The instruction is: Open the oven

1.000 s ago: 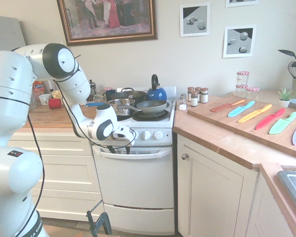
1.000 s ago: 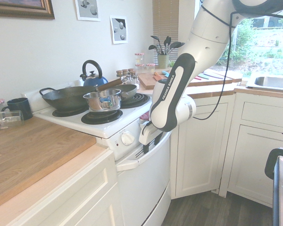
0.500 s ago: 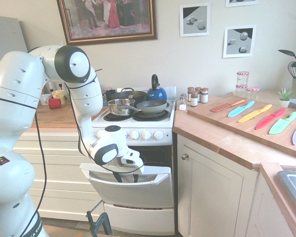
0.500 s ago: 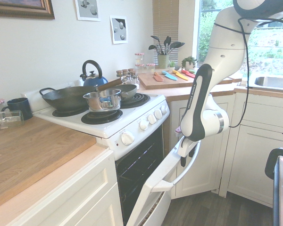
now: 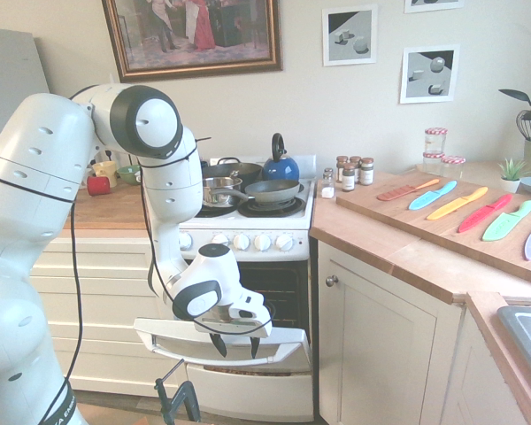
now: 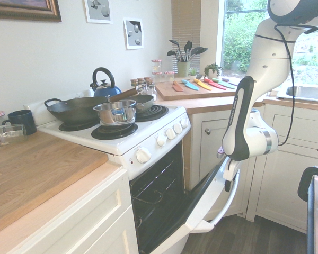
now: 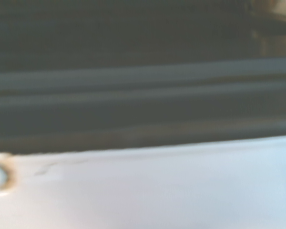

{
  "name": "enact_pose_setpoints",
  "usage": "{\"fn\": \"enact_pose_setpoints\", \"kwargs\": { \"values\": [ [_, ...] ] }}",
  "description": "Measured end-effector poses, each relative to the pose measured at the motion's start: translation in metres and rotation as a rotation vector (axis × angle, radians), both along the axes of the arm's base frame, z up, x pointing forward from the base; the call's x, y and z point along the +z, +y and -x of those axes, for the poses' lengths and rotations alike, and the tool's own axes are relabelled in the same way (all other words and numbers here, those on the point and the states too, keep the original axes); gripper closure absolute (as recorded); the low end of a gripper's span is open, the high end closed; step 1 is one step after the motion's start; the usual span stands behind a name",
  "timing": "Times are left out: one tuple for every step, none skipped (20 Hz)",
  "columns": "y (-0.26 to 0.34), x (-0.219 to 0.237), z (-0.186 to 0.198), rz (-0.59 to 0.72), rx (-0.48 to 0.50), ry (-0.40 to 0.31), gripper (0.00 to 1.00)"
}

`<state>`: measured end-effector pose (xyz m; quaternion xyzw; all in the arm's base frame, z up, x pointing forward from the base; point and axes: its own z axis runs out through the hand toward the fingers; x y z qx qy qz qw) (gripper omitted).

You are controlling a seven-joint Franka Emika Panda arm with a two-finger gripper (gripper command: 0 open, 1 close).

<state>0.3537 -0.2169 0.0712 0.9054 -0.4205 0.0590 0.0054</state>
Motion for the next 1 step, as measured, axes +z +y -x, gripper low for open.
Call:
{"fn": "enact_pose_setpoints", "kwargs": {
  "values": [
    [-0.0073,0.0019,0.0085,-0.014,-0.048,0.031,0.00]
  ]
}}
